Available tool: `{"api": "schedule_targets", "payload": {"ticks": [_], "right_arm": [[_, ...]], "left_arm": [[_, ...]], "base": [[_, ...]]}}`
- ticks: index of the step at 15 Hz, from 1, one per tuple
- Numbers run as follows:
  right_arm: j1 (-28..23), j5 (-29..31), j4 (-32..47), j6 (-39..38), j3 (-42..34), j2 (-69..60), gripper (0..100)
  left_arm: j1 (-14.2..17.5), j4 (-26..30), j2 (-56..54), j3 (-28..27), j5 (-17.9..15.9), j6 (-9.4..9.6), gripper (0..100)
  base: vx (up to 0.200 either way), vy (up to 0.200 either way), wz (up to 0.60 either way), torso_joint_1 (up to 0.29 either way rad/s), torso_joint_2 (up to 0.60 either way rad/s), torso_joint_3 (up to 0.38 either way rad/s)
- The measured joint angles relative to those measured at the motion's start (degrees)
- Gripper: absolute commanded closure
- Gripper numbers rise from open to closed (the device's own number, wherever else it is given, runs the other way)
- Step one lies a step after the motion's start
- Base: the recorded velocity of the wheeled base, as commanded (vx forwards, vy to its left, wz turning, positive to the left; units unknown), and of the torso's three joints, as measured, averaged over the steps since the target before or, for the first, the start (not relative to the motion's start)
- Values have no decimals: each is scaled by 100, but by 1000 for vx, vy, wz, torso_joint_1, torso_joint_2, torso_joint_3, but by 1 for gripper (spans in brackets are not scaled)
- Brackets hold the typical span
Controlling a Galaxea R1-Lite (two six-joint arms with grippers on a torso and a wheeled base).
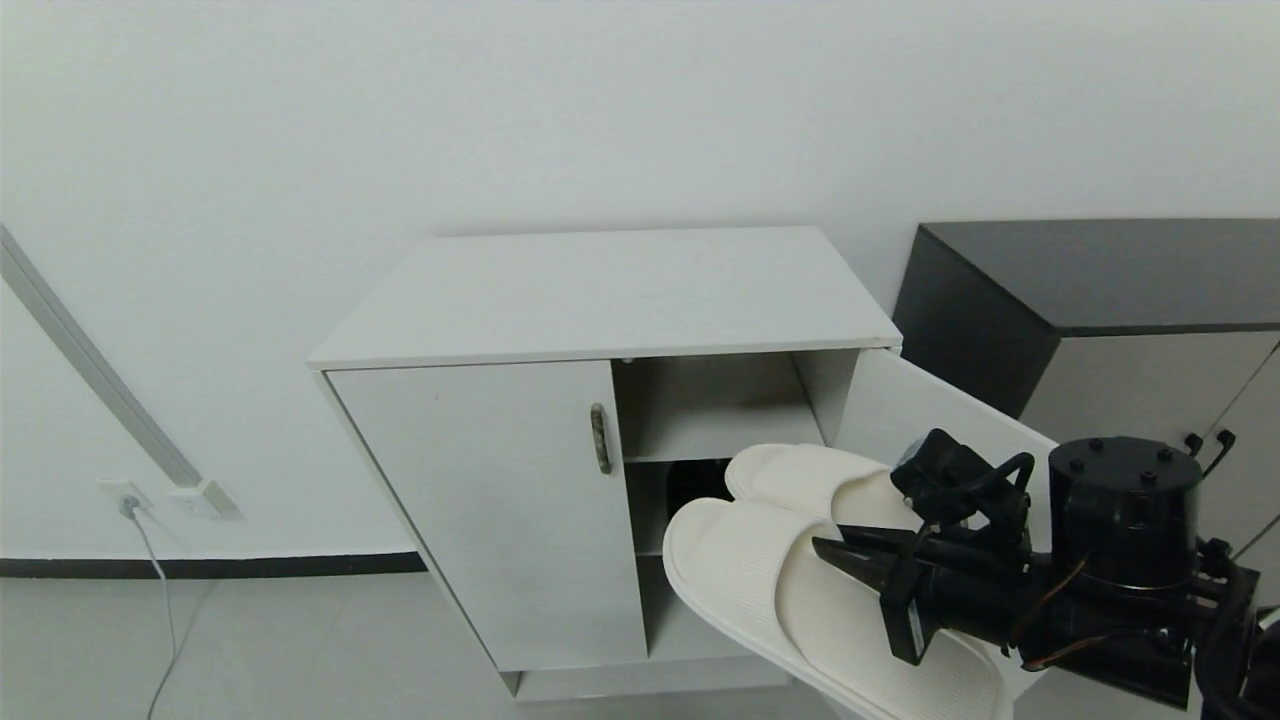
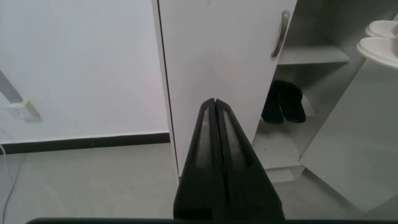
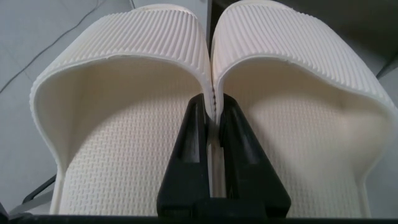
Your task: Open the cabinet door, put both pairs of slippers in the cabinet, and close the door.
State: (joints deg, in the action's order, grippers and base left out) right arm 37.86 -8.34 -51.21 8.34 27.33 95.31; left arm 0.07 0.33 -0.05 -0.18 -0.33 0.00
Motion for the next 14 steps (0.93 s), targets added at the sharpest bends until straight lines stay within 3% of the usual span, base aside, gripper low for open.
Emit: {"api": "schedule_targets", "payload": {"ticks": [14], "right_arm": [[0,7,0,9,1,6,100]], "left_arm": [[2,2,0,0,0,0,100]], "base": [[0,0,0,-152,486,335]]}}
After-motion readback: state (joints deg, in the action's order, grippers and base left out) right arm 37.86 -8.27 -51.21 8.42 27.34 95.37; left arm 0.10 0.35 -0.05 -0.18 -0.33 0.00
